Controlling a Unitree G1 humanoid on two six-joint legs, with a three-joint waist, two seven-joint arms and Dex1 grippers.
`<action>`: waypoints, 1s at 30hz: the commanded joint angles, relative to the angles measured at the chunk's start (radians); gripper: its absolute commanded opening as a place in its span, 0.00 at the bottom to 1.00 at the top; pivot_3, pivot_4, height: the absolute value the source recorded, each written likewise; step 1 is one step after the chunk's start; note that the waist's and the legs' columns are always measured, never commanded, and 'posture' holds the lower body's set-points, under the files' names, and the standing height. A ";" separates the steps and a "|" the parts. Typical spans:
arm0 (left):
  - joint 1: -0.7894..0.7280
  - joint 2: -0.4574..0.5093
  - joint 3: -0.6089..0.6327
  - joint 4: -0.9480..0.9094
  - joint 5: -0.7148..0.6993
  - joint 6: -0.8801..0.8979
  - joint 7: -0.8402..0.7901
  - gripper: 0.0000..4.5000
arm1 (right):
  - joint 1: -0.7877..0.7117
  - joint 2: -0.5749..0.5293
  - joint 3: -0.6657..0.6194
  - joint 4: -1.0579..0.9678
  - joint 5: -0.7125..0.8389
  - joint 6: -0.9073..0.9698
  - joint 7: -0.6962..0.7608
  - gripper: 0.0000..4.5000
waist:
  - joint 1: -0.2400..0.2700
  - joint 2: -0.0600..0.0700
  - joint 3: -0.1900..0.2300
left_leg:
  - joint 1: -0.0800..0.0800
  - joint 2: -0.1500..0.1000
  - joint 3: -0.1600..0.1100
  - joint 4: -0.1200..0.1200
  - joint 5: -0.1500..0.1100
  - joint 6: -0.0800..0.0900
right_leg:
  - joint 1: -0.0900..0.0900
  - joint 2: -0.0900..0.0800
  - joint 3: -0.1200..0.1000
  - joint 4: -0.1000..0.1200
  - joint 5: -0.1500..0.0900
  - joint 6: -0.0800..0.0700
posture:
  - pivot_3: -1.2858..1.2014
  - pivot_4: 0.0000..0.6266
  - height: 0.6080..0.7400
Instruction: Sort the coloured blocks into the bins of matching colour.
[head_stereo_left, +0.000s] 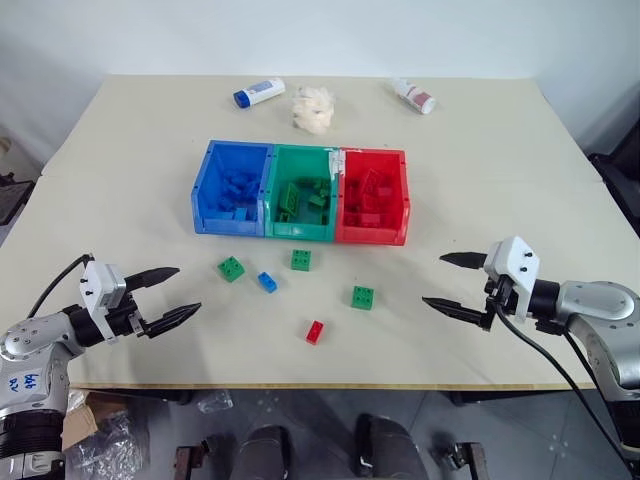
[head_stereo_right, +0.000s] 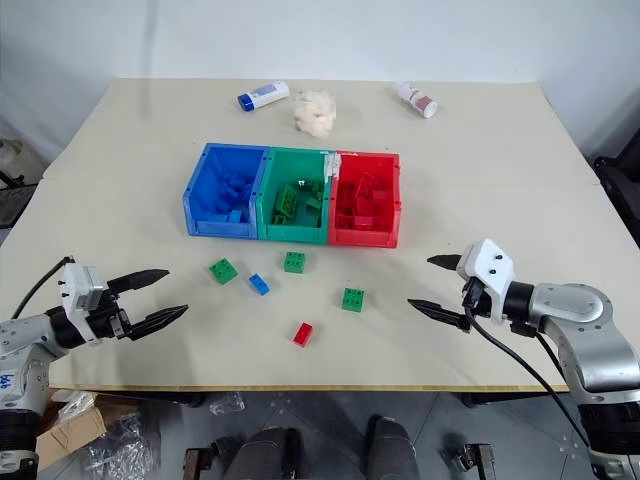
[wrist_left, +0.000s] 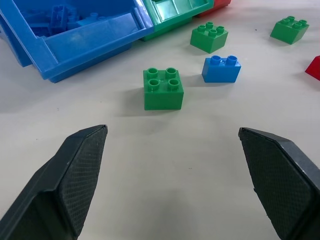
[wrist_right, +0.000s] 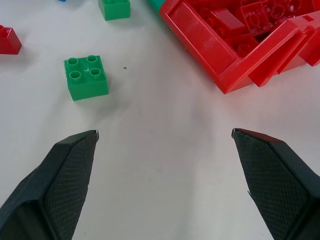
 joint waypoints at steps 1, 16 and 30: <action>-0.016 0.012 0.015 -0.028 -0.023 -0.005 -0.010 1.00 | -0.005 0.007 -0.020 -0.009 0.001 -0.021 -0.010 0.99 | 0.000 0.000 0.000 | 0.000 0.000 0.000 0.000 0.000 0.000 | 0.000 0.000 0.000 0.000 0.000 0.000 | 0.52 0.24 1.00; -0.104 -0.026 -0.064 0.003 -0.011 0.079 0.028 1.00 | 0.047 0.021 -0.046 -0.046 0.013 0.067 -0.079 0.99 | 0.008 0.000 0.000 | 0.001 0.000 0.002 0.001 0.000 0.000 | 0.000 0.000 0.002 0.003 0.000 0.000 | 0.52 0.24 1.00; -0.127 -0.048 -0.065 0.055 -0.006 -0.003 -0.025 1.00 | 0.220 -0.104 -0.194 -0.180 0.067 0.169 -0.017 0.99 | 0.019 -0.001 0.000 | 0.003 0.001 0.004 0.006 0.000 0.001 | 0.000 0.001 0.005 0.004 0.002 -0.002 | 0.52 0.24 1.00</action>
